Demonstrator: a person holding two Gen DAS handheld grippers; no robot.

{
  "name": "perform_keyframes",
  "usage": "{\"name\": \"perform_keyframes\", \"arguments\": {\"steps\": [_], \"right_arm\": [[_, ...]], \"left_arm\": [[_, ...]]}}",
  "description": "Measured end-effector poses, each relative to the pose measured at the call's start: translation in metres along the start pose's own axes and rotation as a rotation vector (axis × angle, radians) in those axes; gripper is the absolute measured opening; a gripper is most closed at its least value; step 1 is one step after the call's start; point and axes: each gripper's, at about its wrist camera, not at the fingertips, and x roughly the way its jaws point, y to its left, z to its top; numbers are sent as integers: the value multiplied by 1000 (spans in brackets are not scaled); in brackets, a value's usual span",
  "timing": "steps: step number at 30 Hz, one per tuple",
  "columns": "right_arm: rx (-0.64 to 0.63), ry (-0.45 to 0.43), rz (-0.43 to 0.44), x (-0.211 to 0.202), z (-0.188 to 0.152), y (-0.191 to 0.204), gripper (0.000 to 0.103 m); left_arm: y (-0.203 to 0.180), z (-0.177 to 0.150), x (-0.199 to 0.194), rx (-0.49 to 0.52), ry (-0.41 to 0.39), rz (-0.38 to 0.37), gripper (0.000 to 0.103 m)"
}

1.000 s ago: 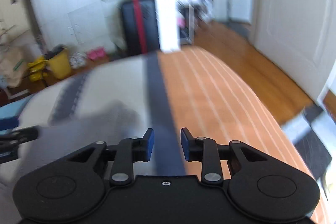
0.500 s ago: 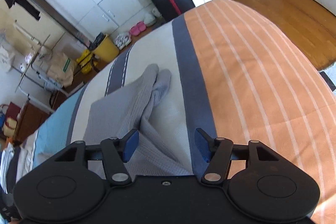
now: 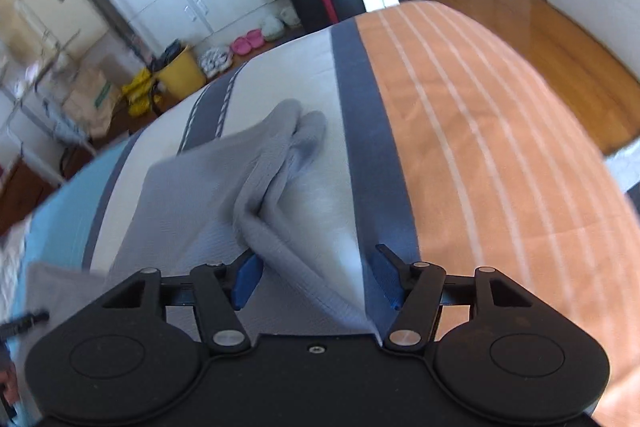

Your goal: Fold clothes

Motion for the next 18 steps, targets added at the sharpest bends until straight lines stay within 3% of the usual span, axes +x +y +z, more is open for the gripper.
{"name": "perform_keyframes", "arguments": {"steps": [3, 6, 8, 11, 14, 15, 16, 17, 18], "right_arm": [[47, -35, 66, 6, 14, -3, 68], [52, 18, 178, 20, 18, -4, 68], [15, 27, 187, 27, 21, 2, 69], [-31, 24, 182, 38, 28, 11, 71], [-76, 22, 172, 54, 42, 21, 72], [-83, 15, 156, 56, 46, 24, 63], [-98, -6, 126, 52, 45, 29, 17], [-123, -37, 91, 46, 41, 35, 10], [-148, -68, 55, 40, 38, 42, 10]], "left_arm": [[-3, 14, 3, 107, -8, -32, 86], [2, 19, 7, 122, -48, 41, 89], [13, 23, 13, 69, -65, 90, 89], [22, 28, 23, 52, -76, 92, 89], [21, 35, 27, 43, -87, 175, 88], [21, 38, 28, 32, -86, 201, 85], [21, 39, 26, 19, -83, 215, 83], [21, 38, 22, 6, -79, 224, 76], [20, 37, 16, 3, -82, 235, 71]]}}
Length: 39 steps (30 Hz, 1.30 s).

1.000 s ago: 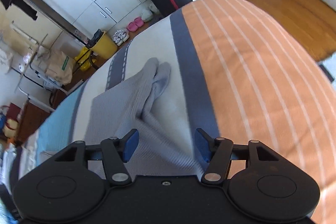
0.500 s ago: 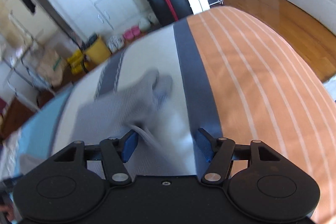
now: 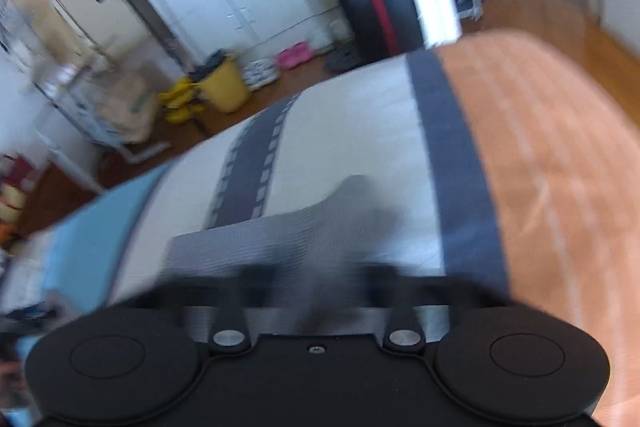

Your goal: Fold clothes

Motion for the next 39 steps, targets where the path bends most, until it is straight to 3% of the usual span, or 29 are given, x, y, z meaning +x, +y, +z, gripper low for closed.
{"name": "perform_keyframes", "arguments": {"steps": [5, 8, 10, 13, 15, 18, 21, 24, 26, 30, 32, 35, 37, 39], "right_arm": [[-93, -177, -81, -57, -22, 35, 10], [-247, -182, -79, -92, -33, 70, 10], [-373, -178, -81, -114, -47, 95, 10], [-511, -87, 25, -146, -82, 120, 11], [-625, 59, 105, -154, -111, 132, 16], [-750, 239, 39, -153, -150, 139, 31], [-652, 223, -30, -169, -150, 130, 50], [-357, 137, 67, -199, -132, 103, 77], [-130, 93, 132, -208, -123, 75, 94], [267, 65, 194, -193, -116, 17, 91], [261, -1, 210, -191, -115, 16, 89], [86, -48, 236, -185, -104, 43, 89], [-24, -54, 245, -171, -99, 60, 89], [-82, -42, 211, -152, -97, 66, 89]], "left_arm": [[-2, -12, -65, -65, -162, 12, 70], [-10, -9, -103, -143, -227, -145, 70], [-21, -11, -122, -183, -228, -267, 70], [-47, -23, -145, -220, -196, -433, 71], [-72, -36, -152, -204, -145, -519, 71], [-107, -55, -158, -150, -91, -564, 71], [-126, -63, -161, -111, -80, -579, 71], [-142, -59, -166, -91, -104, -598, 70], [-158, -41, -168, -80, -110, -680, 71], [-200, -19, -170, -97, -41, -815, 75], [-218, -20, -168, -128, 20, -840, 75], [-225, -32, -158, -199, 91, -848, 75], [-224, -35, -149, -219, 171, -764, 72], [-218, -30, -147, -206, 176, -704, 72]]}}
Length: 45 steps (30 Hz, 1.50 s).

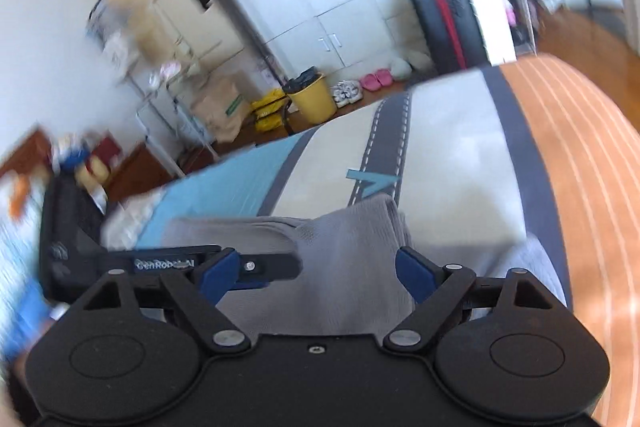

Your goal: Fold clothes

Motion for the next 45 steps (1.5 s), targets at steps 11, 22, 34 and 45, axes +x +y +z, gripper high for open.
{"name": "perform_keyframes", "arguments": {"steps": [11, 22, 34, 45], "right_arm": [[-107, 122, -157, 64, -12, 5, 67], [-401, 254, -78, 39, -52, 81, 42], [-275, 24, -107, -20, -20, 63, 87], [169, 160, -76, 12, -17, -14, 87]], "left_arm": [[80, -23, -52, -60, 13, 29, 74], [85, -29, -51, -55, 44, -20, 75], [94, -29, -55, -72, -21, -87, 75], [68, -35, -35, 36, -12, -218, 75]]}}
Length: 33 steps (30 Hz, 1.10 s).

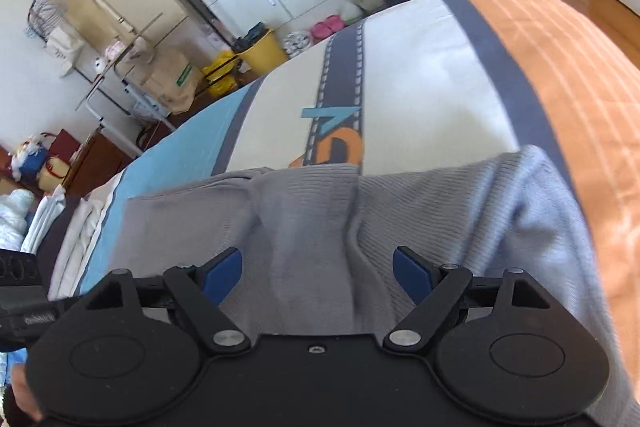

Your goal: Fold clothes

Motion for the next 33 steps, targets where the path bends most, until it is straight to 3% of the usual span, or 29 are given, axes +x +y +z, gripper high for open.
{"name": "perform_keyframes", "arguments": {"steps": [3, 6, 10, 12, 17, 21, 23, 27, 30, 33], "right_arm": [[-54, 21, -45, 27, 1, 9, 88], [-158, -11, -66, 37, 4, 25, 87], [-282, -15, -49, 36, -3, 47, 48], [-353, -13, -43, 34, -8, 59, 40], [-553, 27, -38, 27, -29, 99, 42], [-594, 191, 19, 19, -46, 118, 46], [-551, 253, -29, 7, -49, 123, 47], [-344, 169, -70, -34, -28, 92, 70], [-92, 108, -118, -51, -4, 38, 74], [186, 81, -30, -60, 9, -20, 74]], "left_arm": [[4, -2, 4, -19, 12, 2, 75], [7, -1, 1, -17, 1, 14, 75], [14, 4, -3, -37, -23, 29, 75], [20, 7, -5, -60, -38, 34, 75], [31, 13, -9, -108, -65, 42, 75], [30, 14, -8, -111, -74, 24, 75], [29, 13, -9, -120, -97, -18, 76], [26, 12, -11, -130, -126, -96, 82], [19, 11, 1, -90, -81, -69, 82], [12, 8, 19, -35, 9, 25, 80]]}}
